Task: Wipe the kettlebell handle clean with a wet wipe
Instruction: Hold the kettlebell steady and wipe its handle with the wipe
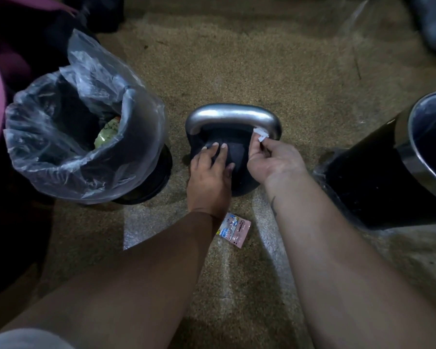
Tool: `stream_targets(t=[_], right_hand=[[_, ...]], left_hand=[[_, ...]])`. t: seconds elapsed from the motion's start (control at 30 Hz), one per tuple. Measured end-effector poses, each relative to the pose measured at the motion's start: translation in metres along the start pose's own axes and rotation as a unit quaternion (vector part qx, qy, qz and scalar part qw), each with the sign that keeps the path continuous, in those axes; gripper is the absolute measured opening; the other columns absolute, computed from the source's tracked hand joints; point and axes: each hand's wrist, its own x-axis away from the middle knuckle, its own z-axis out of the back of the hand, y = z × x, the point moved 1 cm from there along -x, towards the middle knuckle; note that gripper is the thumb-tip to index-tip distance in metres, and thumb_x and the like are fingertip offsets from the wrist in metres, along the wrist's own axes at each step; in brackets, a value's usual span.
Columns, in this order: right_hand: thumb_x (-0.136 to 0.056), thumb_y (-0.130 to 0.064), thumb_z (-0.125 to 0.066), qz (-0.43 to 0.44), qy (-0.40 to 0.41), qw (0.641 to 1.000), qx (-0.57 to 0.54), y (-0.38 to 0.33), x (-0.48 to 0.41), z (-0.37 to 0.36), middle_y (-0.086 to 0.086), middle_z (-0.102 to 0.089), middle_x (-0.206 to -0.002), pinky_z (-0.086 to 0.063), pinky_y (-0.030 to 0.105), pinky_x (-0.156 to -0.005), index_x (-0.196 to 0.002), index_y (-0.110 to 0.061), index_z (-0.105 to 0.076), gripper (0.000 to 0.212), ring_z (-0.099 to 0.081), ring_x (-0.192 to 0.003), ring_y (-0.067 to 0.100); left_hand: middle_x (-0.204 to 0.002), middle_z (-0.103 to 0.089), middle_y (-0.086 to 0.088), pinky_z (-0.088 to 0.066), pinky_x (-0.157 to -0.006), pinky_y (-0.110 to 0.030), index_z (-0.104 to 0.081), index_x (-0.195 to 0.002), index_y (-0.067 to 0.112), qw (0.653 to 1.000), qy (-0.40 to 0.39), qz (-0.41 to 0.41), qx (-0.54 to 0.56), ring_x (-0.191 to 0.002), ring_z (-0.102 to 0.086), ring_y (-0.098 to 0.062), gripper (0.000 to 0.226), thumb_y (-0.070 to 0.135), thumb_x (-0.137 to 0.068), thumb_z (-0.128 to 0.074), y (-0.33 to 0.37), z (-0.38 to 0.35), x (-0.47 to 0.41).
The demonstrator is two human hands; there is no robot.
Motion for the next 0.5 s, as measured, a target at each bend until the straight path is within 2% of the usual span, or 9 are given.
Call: stream_targets(t=[0.1,0.17,0.23,0.3,0.37,0.47,0.5], right_hand=[[-0.094,0.009,-0.047,-0.001,-0.008,1.0,0.005,0.0,0.0094,0.0009,0.02,-0.063,-0.098,-0.053,0.024,-0.085,-0.093,0.01,-0.056,0.01,-0.062,-0.114,0.026],[-0.094,0.01,-0.047,-0.001,-0.014,1.0,0.004,-0.0001,0.0087,0.0004,0.02,-0.063,-0.112,-0.053,0.024,-0.085,-0.089,0.01,-0.056,0.01,-0.062,-0.114,0.026],[-0.094,0.01,-0.047,0.006,-0.004,1.0,0.002,0.0009,0.0045,-0.0023,0.02,-0.06,-0.123,-0.051,0.024,-0.092,-0.1,0.011,-0.058,0.013,-0.06,-0.116,0.026],[-0.095,0.008,-0.046,0.013,0.007,1.0,-0.001,0.0023,0.0029,-0.0024,0.019,-0.058,-0.127,-0.049,0.023,-0.095,-0.12,0.01,-0.055,0.026,-0.058,-0.119,0.025],[-0.095,0.008,-0.047,0.011,0.0,1.0,0.004,0.0024,0.0071,0.0002,0.019,-0.061,-0.12,-0.051,0.023,-0.091,-0.119,0.009,-0.056,0.026,-0.06,-0.116,0.025],[-0.094,0.009,-0.048,0.004,-0.012,1.0,0.015,0.0011,0.0093,0.0008,0.018,-0.063,-0.097,-0.054,0.025,-0.082,-0.098,0.01,-0.059,0.012,-0.061,-0.115,0.024],[-0.094,0.009,-0.047,0.005,-0.008,1.0,0.015,0.0014,0.0073,-0.0001,0.018,-0.063,-0.1,-0.054,0.025,-0.082,-0.102,0.01,-0.059,0.014,-0.061,-0.116,0.024]], left_hand=[[-0.135,-0.055,-0.013,-0.041,-0.102,-0.037,-0.059,-0.134,0.01,1.0,-0.006,0.006,0.006,-0.121,-0.048,-0.034,0.041,0.027,-0.096,-0.061,0.0004,0.0006,-0.0002],[-0.135,-0.055,-0.013,-0.04,-0.102,-0.036,-0.059,-0.134,0.011,1.0,-0.005,0.004,0.002,-0.121,-0.048,-0.034,0.042,0.026,-0.096,-0.061,0.0008,0.0008,-0.0009],[-0.134,-0.055,-0.014,-0.04,-0.102,-0.036,-0.06,-0.133,0.01,1.0,0.001,0.002,-0.003,-0.12,-0.049,-0.034,0.041,0.026,-0.095,-0.062,0.0004,0.0001,-0.0013],[-0.134,-0.056,-0.014,-0.04,-0.102,-0.036,-0.06,-0.133,0.01,1.0,0.004,0.006,-0.001,-0.121,-0.049,-0.034,0.041,0.026,-0.096,-0.061,0.0001,-0.0002,0.0],[-0.134,-0.055,-0.014,-0.041,-0.101,-0.037,-0.059,-0.134,0.01,1.0,0.0,0.007,0.006,-0.121,-0.049,-0.034,0.041,0.026,-0.096,-0.061,0.0004,0.0003,0.0009],[-0.135,-0.055,-0.014,-0.042,-0.101,-0.038,-0.059,-0.134,0.01,1.0,-0.001,0.003,0.002,-0.121,-0.049,-0.035,0.041,0.026,-0.096,-0.061,0.0003,0.0002,-0.0004],[-0.134,-0.055,-0.014,-0.042,-0.101,-0.038,-0.059,-0.134,0.01,1.0,0.0,0.003,-0.001,-0.121,-0.049,-0.035,0.041,0.026,-0.096,-0.061,-0.0002,0.0,-0.0009]])
